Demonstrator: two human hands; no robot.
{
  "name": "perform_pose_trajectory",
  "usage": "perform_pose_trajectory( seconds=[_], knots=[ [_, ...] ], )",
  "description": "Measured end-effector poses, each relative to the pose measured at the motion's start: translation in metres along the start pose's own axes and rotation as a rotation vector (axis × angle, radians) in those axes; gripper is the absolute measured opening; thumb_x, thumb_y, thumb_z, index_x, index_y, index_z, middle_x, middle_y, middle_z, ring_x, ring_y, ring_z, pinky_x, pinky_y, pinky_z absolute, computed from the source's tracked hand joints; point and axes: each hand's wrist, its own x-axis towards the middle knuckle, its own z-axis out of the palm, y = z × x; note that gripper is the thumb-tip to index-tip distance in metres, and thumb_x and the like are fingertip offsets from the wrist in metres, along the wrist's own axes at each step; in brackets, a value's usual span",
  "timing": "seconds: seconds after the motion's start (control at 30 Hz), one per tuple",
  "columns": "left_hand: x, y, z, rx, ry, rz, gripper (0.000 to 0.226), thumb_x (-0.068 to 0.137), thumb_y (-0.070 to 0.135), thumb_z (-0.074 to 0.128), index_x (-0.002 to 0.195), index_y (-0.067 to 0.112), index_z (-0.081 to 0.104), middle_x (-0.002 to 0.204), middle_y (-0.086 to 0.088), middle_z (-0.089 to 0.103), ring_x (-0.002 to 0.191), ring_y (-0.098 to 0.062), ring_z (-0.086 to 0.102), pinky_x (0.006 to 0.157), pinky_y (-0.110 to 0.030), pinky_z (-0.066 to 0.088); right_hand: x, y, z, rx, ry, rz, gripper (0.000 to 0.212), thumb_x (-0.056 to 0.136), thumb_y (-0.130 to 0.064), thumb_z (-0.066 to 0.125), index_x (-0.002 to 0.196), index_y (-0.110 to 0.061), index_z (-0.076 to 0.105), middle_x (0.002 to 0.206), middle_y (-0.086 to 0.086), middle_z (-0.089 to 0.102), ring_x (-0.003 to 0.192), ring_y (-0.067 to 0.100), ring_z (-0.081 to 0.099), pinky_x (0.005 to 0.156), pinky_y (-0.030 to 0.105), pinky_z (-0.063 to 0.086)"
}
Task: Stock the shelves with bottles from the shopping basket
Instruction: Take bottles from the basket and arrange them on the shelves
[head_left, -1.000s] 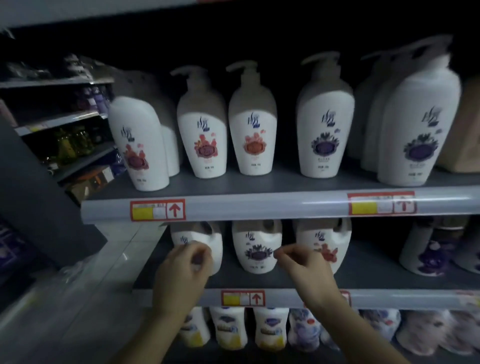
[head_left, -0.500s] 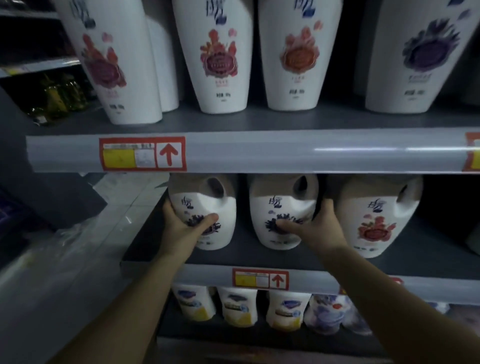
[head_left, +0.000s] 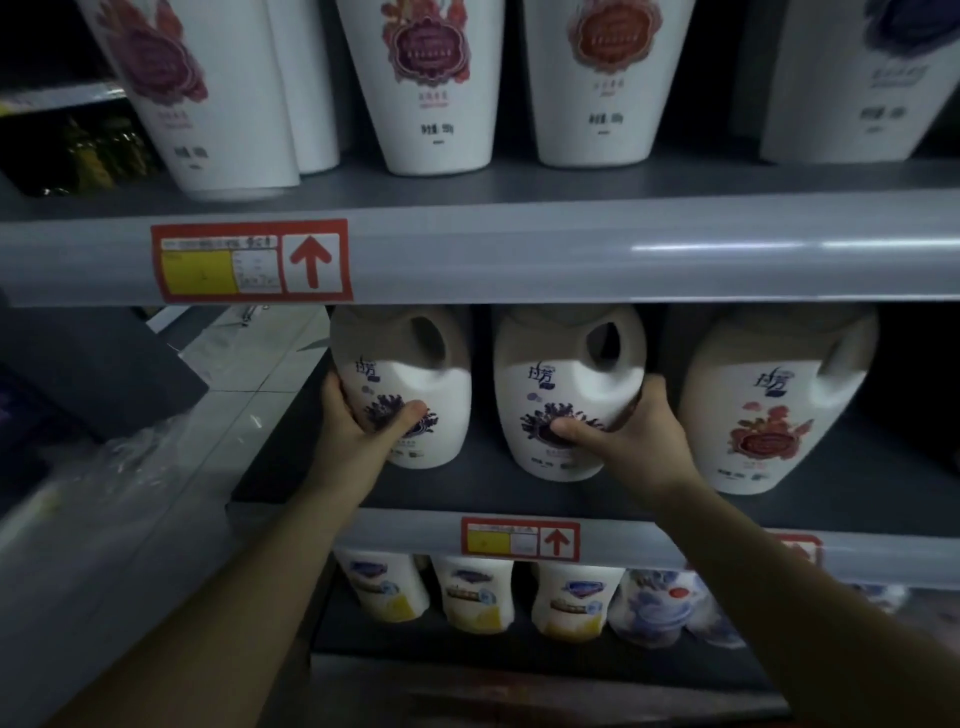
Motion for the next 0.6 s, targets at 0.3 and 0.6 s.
perform_pose_trajectory(
  seconds=[0.3, 0.6],
  knots=[
    [-0.011, -0.008, 0.005, -0.069, 0.014, -0.030, 0.086, 0.078, 0.015, 0.073, 0.144, 0.038, 0.023, 0.141, 0.002, 0.048, 0.124, -0.016, 0.048, 0.099, -0.044, 0.046, 0.007, 0.003, -0.014, -0.051, -0.199, 0.035, 0.064, 0.078, -0.018, 0.075, 0.127, -0.009, 0.035, 0.113, 0.000, 0.054, 0.108, 0.017, 0.056, 0.086, 0.026, 0.047],
    [-0.067, 0.014, 0.052, 0.138, 0.398, 0.068, 0.043, 0.083, 0.011, 0.068, 0.120, 0.000, 0.048, 0.115, -0.016, 0.059, 0.102, -0.027, 0.060, 0.075, -0.022, 0.045, -0.026, 0.003, -0.037, -0.438, -0.038, -0.081, 0.072, 0.089, -0.036, 0.059, 0.149, -0.014, 0.025, 0.146, 0.006, 0.043, 0.129, 0.022, 0.047, 0.102, 0.032, 0.041]
  ],
)
